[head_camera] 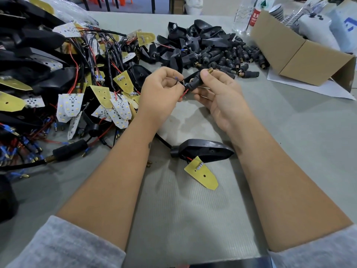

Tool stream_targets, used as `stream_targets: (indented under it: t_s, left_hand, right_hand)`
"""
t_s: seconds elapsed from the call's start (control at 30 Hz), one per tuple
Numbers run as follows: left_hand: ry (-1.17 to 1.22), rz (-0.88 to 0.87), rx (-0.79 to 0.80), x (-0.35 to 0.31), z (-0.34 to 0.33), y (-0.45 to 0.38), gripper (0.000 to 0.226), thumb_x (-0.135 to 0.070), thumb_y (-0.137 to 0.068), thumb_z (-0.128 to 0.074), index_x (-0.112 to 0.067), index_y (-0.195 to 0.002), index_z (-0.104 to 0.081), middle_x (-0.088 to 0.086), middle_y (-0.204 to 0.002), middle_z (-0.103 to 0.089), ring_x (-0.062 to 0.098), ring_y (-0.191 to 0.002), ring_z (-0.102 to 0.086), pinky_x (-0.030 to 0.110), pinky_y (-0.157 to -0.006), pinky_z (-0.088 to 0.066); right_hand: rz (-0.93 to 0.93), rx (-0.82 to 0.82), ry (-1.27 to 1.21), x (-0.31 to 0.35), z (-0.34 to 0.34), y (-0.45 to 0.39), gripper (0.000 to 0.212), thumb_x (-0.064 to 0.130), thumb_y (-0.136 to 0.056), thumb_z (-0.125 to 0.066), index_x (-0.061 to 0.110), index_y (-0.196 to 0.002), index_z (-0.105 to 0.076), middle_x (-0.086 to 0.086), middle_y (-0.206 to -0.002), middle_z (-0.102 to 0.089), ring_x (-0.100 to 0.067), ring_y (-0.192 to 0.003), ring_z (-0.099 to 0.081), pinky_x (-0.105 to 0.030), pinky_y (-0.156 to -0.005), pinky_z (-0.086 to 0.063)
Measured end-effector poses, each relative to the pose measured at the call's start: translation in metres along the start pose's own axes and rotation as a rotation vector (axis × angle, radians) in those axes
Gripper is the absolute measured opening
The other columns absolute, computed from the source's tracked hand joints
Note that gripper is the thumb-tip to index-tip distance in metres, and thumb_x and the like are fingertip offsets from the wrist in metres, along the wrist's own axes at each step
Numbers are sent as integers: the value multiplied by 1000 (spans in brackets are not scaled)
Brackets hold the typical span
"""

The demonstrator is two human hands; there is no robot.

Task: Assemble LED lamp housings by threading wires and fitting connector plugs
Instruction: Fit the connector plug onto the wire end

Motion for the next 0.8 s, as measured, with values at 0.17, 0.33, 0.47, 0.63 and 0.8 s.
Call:
stream_targets:
  t_s: [0.17,0.33,0.47,0.63,0.8]
  left_hand:
    - [-1,52,29,5,-3,-2,19,-1,-85,-54,-18,-75,-53,0,-67,-66,11,-55,-59,15,-52,-43]
    - [-50,-27,72,4,-8,-1,27,1,-82,-64,-21,-76,-49,10,-79,-60,21,-73,-55,33,-69,-47]
    - [10,-47,36,5,-2,-3,33,6,-82,-68,-20,-77,-48,1,-74,-62,13,-68,-59,26,-73,-52]
    - [66,-66,33,6,-1,-4,34,6,-81,-72,-19,-77,-49,-15,-56,-60,3,-61,-59,23,-71,-53]
    - [24,-65,36,6,-1,-3,29,-2,-82,-74,-21,-79,-53,-6,-65,-64,10,-64,-62,23,-69,-52]
  right_hand:
    - [-5,-51,-33,1,4,0,4,12,-96,-60,12,-93,-58,-4,-75,-70,-13,-62,-62,-22,-60,-54]
    - [-18,-86,-83,1,8,-1,6,13,-96,-60,11,-91,-57,-3,-72,-68,-13,-62,-61,-23,-62,-52]
    - [-24,-68,-70,2,6,0,10,15,-97,-59,12,-87,-58,1,-66,-68,-13,-61,-61,-23,-61,-51]
    - [-30,-77,-56,2,8,0,9,15,-96,-60,12,-89,-58,-2,-73,-67,-14,-62,-59,-23,-61,-50]
    - [24,-65,101,2,5,0,8,12,-96,-60,8,-103,-59,-10,-88,-65,-14,-65,-58,-21,-61,-50]
Point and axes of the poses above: each hand's wrist, its own y-axis away from the middle knuckle, its own z-axis out of the back of the hand, x = y × z, the point moved 8 cm from there along -y, towards the middle knuckle
